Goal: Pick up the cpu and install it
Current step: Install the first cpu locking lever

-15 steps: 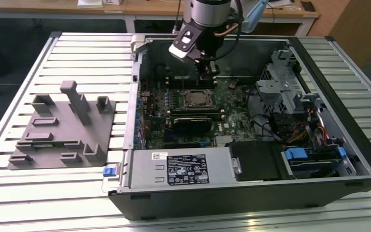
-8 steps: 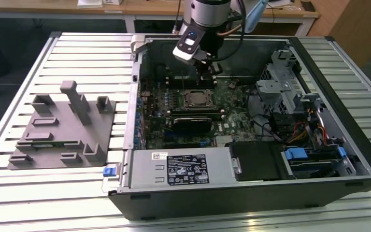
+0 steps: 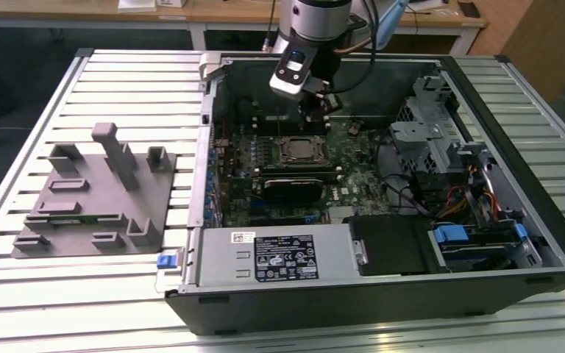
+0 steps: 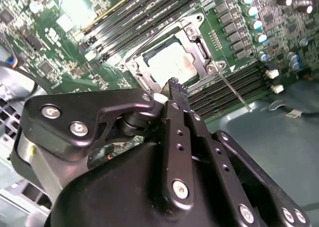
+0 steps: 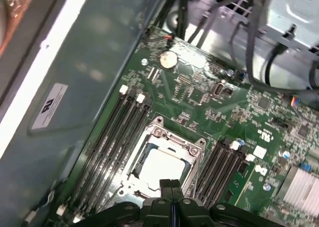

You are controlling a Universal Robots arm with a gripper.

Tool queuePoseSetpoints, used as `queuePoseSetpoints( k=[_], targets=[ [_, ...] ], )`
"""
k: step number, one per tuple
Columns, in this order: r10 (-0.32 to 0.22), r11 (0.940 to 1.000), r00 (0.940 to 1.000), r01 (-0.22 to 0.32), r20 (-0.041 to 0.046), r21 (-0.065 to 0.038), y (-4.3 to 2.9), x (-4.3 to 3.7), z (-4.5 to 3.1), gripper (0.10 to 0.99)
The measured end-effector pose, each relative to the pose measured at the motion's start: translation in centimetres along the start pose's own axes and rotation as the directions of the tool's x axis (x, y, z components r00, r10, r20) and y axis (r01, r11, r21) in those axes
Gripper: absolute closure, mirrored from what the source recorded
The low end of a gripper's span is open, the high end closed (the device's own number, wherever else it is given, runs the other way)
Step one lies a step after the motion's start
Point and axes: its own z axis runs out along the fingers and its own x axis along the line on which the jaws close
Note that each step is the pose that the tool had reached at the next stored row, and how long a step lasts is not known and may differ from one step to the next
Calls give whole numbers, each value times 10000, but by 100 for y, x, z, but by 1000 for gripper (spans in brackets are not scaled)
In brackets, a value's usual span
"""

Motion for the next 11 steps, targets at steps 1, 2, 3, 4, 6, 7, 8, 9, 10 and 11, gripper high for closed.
queuePoseSetpoints(
  k=[1,2,3,4,6,7,8,9,10,11],
  targets=[
    [-141,9999,9999,141,-3,-1,0,0,0,980],
    [-278,9996,9996,278,-7,-2,0,0,0,980],
    [-412,9991,9991,412,-10,-3,0,0,0,980],
    [-553,9985,9985,553,-14,-4,0,0,0,980],
    [-822,9966,9966,822,-20,-7,0,0,0,980],
    [-958,9954,9954,958,-24,-8,0,0,0,980],
    [-1091,9940,9940,1091,-27,-9,0,0,0,980],
    [-1222,9925,9925,1222,-30,-11,0,0,0,980],
    [-1351,9908,9908,1351,-33,-12,0,0,0,980],
    [-1478,9890,9890,1478,-36,-14,0,0,0,980]
  ],
)
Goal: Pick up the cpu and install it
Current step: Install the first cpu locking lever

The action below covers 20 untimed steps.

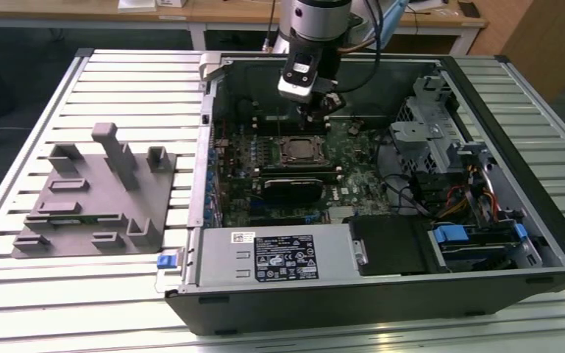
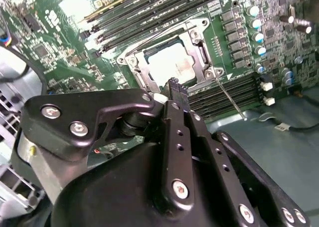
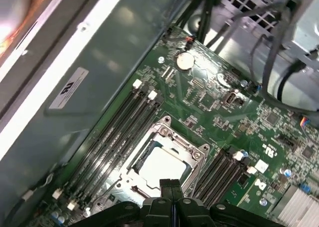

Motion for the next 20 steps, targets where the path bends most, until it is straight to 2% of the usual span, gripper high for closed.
queuePoseSetpoints(
  k=[6,11,16,20],
  targets=[
    [-594,9982,9982,594,-15,-5,0,0,0,980],
    [-1132,9936,9936,1132,-28,-10,0,0,0,980],
    [-1735,9848,9848,1735,-42,-17,0,0,1,980],
    [-2252,9743,9743,2251,-54,-23,0,0,2,980]
  ],
)
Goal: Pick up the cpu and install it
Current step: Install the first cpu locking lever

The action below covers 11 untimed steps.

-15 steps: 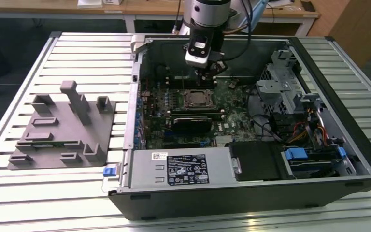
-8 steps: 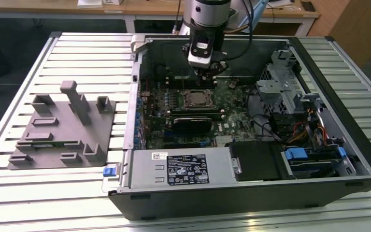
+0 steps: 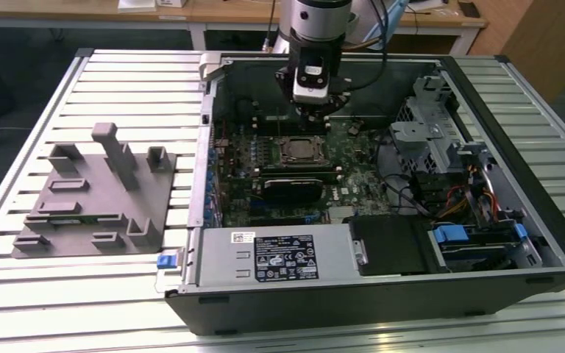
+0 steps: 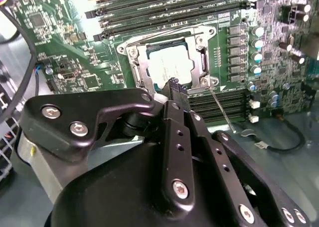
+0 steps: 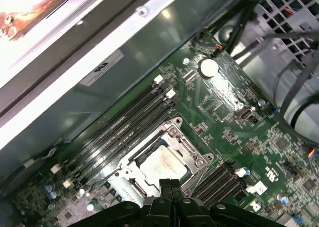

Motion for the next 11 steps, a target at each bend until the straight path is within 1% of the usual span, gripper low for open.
queuePoseSetpoints(
  k=[3,6,11],
  targets=[
    [-371,9993,9993,371,-9,-4,0,0,1,980],
    [-731,9973,9973,731,-18,-6,0,0,1,980],
    [-1345,9909,9909,1345,-33,-13,0,0,2,980]
  ],
)
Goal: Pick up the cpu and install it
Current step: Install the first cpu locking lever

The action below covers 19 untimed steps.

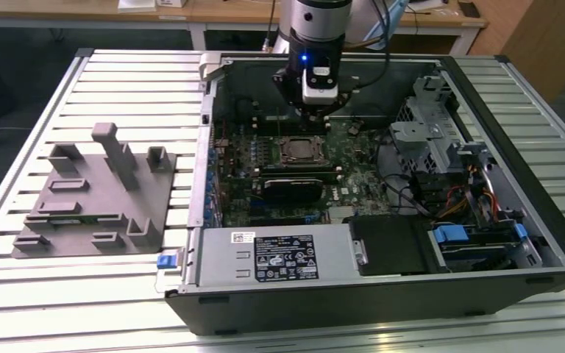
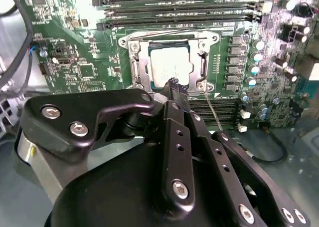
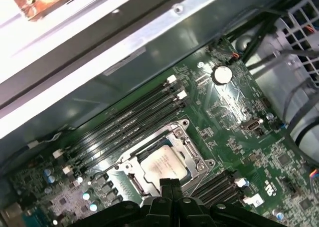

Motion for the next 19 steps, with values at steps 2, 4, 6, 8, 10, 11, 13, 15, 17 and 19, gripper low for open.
queuePoseSetpoints(
  k=[2,4,6,8,10,11,13,15,17,19],
  targets=[
    [-259,9997,9997,259,-6,-2,0,0,0,980],
    [-475,9989,9989,475,-12,-4,0,0,0,980],
    [-675,9977,9977,675,-17,-6,0,0,0,980],
    [-890,9960,9960,890,-22,-8,0,0,1,980],
    [-1143,9934,9934,1143,-28,-10,0,0,0,980],
    [-1289,9917,9917,1289,-32,-11,0,0,1,980],
    [-1571,9876,9876,1571,-38,-15,0,0,1,980],
    [-1883,9821,9821,1883,-46,-19,0,0,2,980],
    [-2208,9753,9753,2207,-53,-23,0,0,2,980],
    [-2550,9669,9669,2550,-61,-27,0,0,3,980]
  ],
)
